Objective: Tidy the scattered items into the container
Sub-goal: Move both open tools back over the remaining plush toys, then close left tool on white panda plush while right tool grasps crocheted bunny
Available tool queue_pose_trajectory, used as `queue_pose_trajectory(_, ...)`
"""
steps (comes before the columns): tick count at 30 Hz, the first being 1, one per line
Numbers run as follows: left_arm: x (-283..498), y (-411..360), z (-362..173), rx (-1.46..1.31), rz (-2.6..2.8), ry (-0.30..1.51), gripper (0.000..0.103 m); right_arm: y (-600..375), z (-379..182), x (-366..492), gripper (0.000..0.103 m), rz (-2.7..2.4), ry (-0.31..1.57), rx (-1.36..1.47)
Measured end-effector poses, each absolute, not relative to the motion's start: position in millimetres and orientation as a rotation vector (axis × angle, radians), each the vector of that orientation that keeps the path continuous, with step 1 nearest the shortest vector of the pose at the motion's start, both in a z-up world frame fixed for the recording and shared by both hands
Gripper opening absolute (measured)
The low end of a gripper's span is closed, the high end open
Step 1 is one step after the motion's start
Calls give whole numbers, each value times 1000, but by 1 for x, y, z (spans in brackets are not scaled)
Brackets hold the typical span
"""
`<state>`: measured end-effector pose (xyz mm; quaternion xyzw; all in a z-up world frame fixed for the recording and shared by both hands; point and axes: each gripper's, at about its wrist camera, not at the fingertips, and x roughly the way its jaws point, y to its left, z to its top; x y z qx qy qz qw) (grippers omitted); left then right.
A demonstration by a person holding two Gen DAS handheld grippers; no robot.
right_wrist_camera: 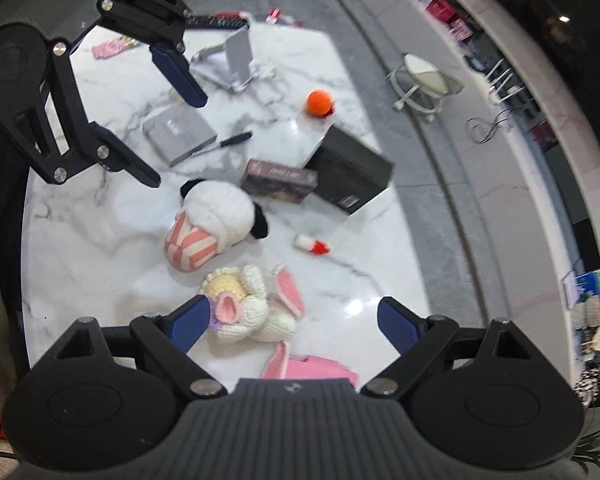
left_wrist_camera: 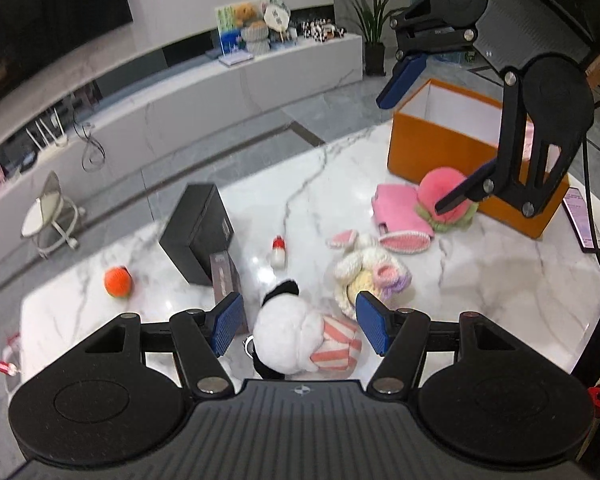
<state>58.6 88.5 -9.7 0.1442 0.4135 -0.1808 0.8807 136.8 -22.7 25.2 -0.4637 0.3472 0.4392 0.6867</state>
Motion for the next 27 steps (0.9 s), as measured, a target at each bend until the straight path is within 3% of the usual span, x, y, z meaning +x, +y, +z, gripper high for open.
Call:
queue_pose_trajectory(23,120,98,-102,188,-429,1053,73,13,-104,182,92,1147,1017,-1042)
queue_pose_trajectory(27,127,100,-110,159,-438,1060,80,15,-118,186,92,1160,1040,-1047)
